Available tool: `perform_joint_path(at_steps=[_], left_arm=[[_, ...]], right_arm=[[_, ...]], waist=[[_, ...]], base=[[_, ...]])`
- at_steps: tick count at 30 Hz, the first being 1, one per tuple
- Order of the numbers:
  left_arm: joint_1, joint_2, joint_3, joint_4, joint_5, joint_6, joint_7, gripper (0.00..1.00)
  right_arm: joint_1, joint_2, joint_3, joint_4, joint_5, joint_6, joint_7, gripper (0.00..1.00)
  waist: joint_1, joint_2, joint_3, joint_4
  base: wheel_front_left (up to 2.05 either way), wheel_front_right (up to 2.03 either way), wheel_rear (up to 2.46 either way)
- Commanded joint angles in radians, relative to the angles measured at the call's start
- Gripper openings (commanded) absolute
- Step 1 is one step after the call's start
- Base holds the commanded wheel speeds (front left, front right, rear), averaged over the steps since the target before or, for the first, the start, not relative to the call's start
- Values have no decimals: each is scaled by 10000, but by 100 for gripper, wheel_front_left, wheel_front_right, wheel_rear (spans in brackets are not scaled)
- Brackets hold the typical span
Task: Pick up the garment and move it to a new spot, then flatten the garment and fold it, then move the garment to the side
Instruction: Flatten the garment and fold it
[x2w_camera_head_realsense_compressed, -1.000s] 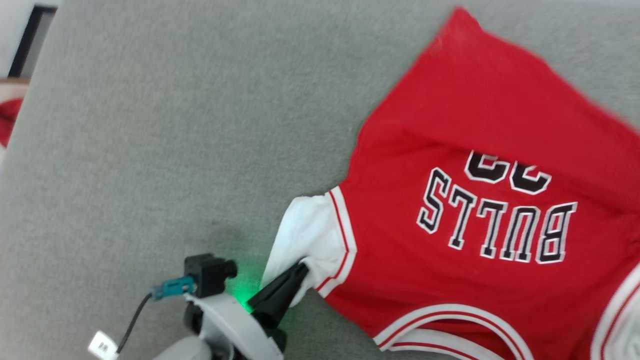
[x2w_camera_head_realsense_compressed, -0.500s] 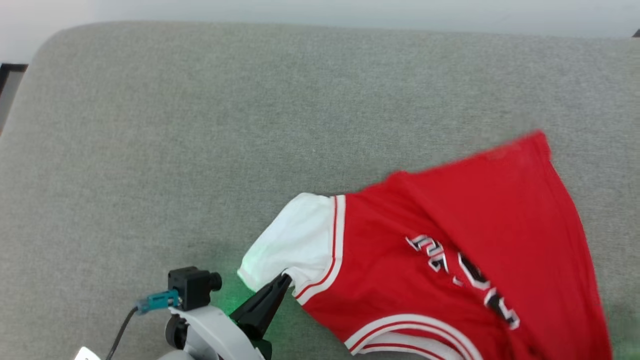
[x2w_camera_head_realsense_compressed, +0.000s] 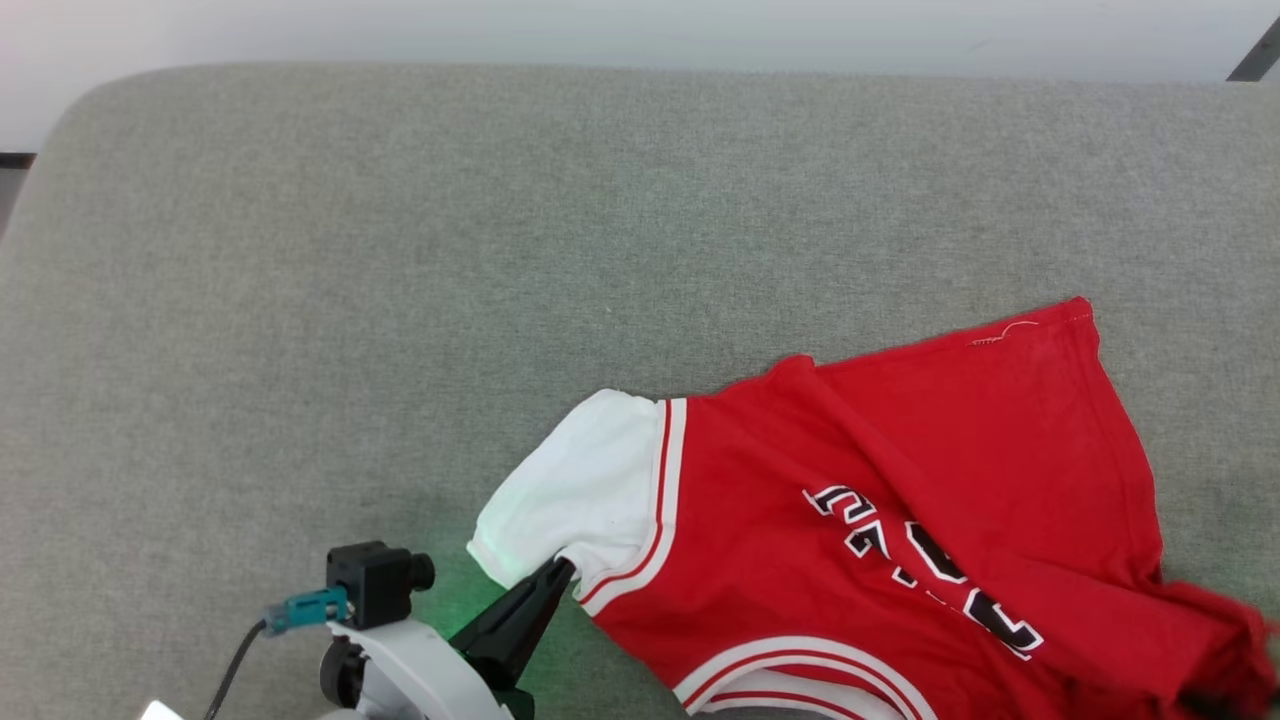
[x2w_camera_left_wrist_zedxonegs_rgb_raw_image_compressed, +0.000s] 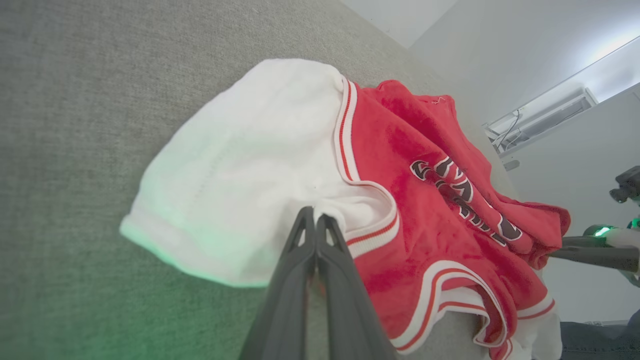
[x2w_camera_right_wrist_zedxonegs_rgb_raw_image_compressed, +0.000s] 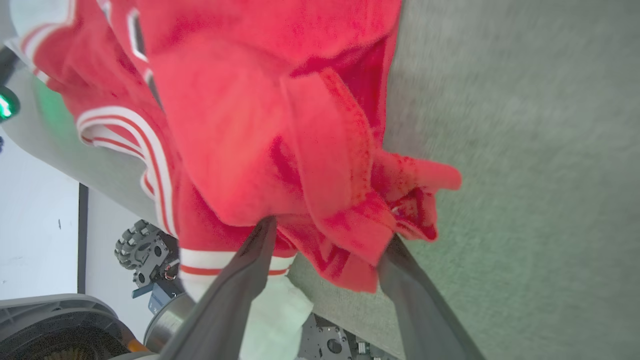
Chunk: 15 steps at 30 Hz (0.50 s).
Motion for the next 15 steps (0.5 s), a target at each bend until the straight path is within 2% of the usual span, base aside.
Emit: perform_joint_path(at_steps=[1,5,8,11,15], left_arm=[[102,22,11,-42,-31,49,-39,0],[-64,-119,-52,-89,49,-2,-12,0],[-242,-228,-84,-49,138,-49,39,0],[-426,-322,-106,14,172,-106,58,0],[-695,-442,-119,138,251,-185,106,0]], right_arm=[[130,-111,-472,-321,209,-7,88,100],[-174,-413,-1971,-1006,332,-7,266,100],[-1006,-405,-2449,-1171,-147,-6,254,100],[-2389,-185,-2079,-1042,-1059,-6,122,100],[-4468,277,-600,-346,-2220,-6,213,100]], waist=[[0,0,12,-24],[0,0,119,32],[0,0,286,134],[0,0,483,257],[0,0,739,409]], base=[[0,0,0],[0,0,0],[0,0,0],[0,0,0],[0,0,0]])
